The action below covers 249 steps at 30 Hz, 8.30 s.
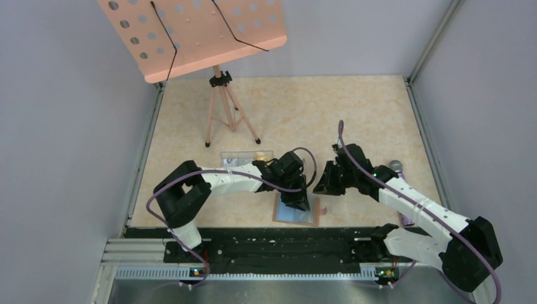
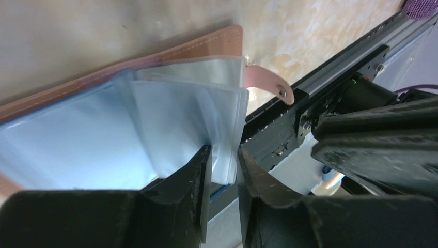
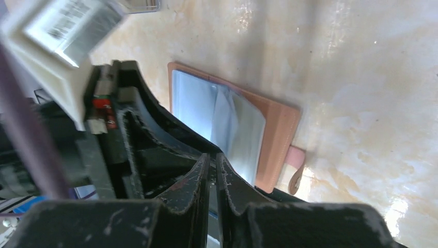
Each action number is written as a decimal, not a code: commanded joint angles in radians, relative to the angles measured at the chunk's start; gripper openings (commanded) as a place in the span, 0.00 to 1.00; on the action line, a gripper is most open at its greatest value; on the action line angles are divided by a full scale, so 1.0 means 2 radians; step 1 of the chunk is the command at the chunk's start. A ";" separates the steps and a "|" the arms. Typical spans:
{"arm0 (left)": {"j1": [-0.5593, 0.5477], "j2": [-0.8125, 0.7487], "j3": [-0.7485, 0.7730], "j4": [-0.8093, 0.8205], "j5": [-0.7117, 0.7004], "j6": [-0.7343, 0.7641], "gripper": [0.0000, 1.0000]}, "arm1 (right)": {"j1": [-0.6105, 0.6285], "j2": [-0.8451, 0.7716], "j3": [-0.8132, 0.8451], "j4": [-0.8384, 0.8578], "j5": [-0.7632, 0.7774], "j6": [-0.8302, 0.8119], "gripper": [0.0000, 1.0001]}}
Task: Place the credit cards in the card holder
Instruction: Insert the credit card into the card holder, then pick up the credit card from the storage box, then insert the credit card into the card holder.
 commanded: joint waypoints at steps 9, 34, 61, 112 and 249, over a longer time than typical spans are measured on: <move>-0.029 0.042 0.038 0.097 0.048 -0.021 0.37 | -0.024 -0.020 0.016 -0.031 -0.004 -0.018 0.09; 0.253 -0.284 -0.221 0.159 0.082 -0.012 0.51 | -0.008 0.132 0.090 0.048 -0.066 -0.031 0.41; 0.323 -0.022 0.035 -0.133 -0.006 0.224 0.38 | 0.042 0.408 0.301 0.112 -0.105 -0.010 0.38; 0.258 0.047 0.137 -0.198 -0.056 0.257 0.18 | 0.055 0.382 0.281 0.089 -0.112 -0.016 0.00; 0.163 -0.160 -0.207 0.028 0.047 0.055 0.41 | -0.068 -0.022 -0.124 0.177 -0.183 0.042 0.00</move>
